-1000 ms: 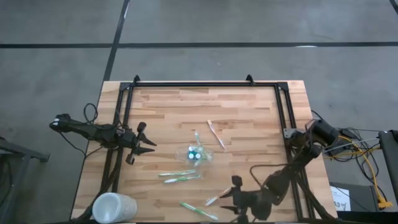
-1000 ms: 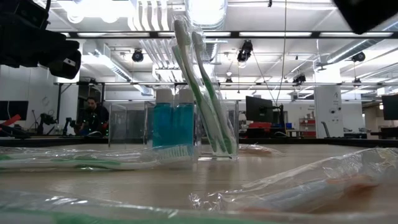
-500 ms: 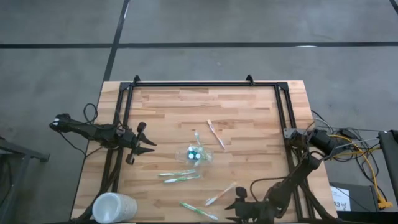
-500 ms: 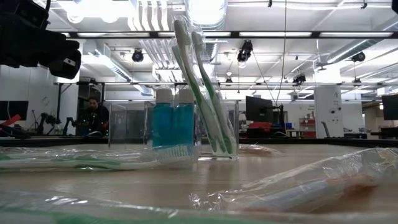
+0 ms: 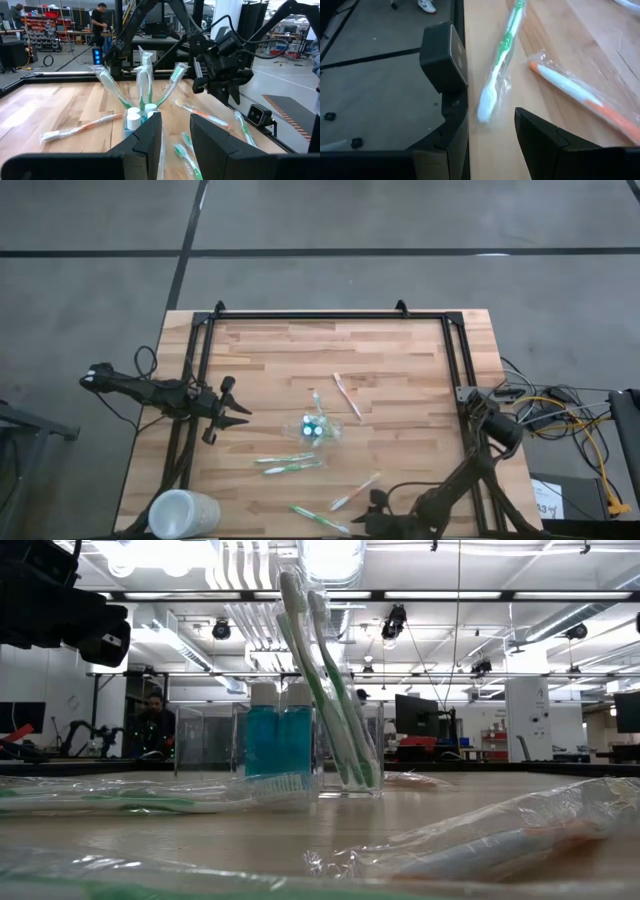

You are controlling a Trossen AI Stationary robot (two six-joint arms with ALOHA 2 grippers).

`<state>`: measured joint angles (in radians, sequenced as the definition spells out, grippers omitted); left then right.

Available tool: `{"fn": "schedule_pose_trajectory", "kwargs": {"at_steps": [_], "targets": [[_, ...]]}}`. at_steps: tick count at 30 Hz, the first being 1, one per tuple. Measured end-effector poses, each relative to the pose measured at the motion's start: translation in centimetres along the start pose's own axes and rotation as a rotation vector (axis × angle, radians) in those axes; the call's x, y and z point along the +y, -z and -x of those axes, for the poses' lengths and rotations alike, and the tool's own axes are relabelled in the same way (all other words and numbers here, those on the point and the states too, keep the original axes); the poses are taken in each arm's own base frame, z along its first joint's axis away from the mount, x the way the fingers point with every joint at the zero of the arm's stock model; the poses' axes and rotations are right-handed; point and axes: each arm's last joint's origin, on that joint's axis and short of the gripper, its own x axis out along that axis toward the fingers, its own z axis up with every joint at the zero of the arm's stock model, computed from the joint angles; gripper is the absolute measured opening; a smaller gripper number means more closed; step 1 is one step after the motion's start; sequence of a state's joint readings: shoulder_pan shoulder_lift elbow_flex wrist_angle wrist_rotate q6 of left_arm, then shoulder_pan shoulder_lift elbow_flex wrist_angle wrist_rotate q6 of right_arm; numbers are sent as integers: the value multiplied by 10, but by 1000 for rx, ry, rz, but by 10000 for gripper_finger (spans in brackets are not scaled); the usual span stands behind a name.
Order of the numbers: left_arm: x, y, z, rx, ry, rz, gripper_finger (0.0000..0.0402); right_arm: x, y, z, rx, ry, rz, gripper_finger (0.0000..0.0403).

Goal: Pick & Place toothbrushing station
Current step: Put the green toothbrush into the transparent organizer

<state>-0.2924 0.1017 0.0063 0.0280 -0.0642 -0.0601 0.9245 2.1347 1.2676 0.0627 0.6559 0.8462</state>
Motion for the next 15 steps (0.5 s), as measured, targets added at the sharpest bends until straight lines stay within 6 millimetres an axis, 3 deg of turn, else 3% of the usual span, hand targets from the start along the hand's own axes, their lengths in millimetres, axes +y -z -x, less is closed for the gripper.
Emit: {"fn": "schedule_pose_trajectory", "kwargs": {"at_steps": [15], "targets": [[0, 0, 0, 0, 0, 0, 108, 1, -1, -10, 52, -37, -20, 155]]}}
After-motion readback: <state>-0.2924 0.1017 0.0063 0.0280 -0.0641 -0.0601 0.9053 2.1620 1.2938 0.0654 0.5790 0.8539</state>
